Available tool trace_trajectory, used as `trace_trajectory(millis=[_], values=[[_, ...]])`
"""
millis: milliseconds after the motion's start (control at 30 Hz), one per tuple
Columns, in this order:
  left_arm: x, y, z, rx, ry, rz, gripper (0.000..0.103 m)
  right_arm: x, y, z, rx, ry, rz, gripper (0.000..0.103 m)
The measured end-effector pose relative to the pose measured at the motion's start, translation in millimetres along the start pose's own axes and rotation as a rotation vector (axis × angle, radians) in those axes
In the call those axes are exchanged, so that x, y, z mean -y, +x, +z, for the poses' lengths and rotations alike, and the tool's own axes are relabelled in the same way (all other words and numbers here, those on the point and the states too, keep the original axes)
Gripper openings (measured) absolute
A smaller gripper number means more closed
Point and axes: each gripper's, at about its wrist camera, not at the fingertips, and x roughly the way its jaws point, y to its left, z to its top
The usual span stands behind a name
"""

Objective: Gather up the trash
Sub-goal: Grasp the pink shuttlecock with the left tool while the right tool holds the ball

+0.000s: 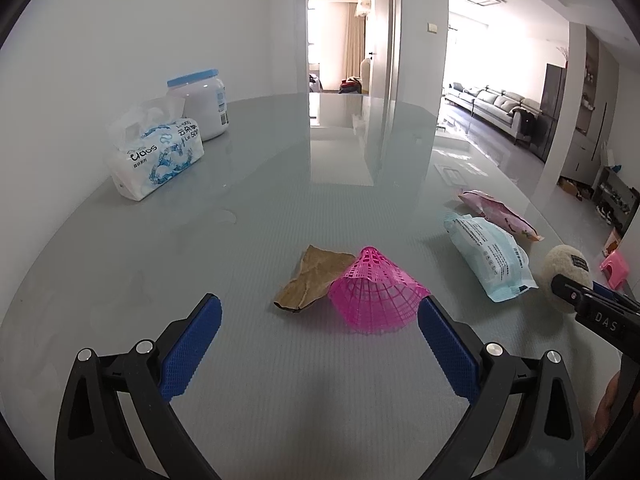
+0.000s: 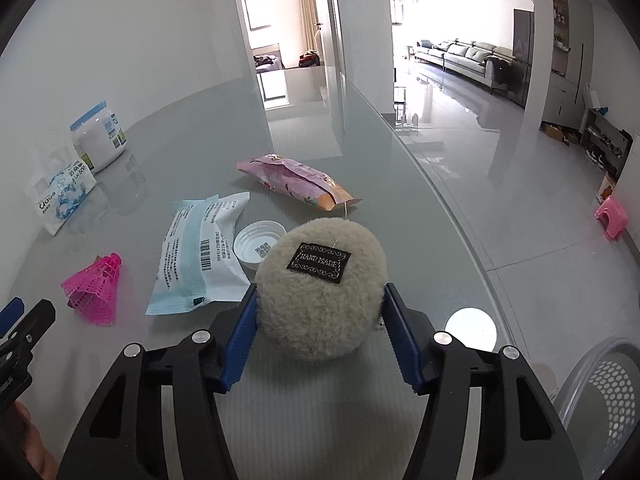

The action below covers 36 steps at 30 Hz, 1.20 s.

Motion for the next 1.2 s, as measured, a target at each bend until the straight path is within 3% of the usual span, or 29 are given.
trace_trajectory(millis=[267,333,467,533,600,700,1200], values=[[11,18,0,-0.038,0.072,0.089,0.095,11,-9,-8,0.0,0.047,0.05,0.059],[13,22,2,-0.053,0.076,0.081,0.094,11,-8,-8,-0.004,0.048,0.056,0.059],[14,31,6,-0.073,0.065,0.065,0.074,8,-7,-8,-0.007,0.043,0.061,0.059],[16,36,8,-0.084,0.072,0.074,0.058,9,-6,-8,-0.011,0.048,0.063,0.059],[17,38,8,-0.087,0.073,0.069,0.032,11,-6,-8,-0.014,0.059,0.065,0.059],[17,37,7,-0.09,0.066,0.04,0.006,12,-6,-8,-0.012,0.071,0.07,0.059],[11,-15,10,0.022,0.025,-0.091,0.002,16,-8,-8,-0.003,0.083,0.085,0.059]])
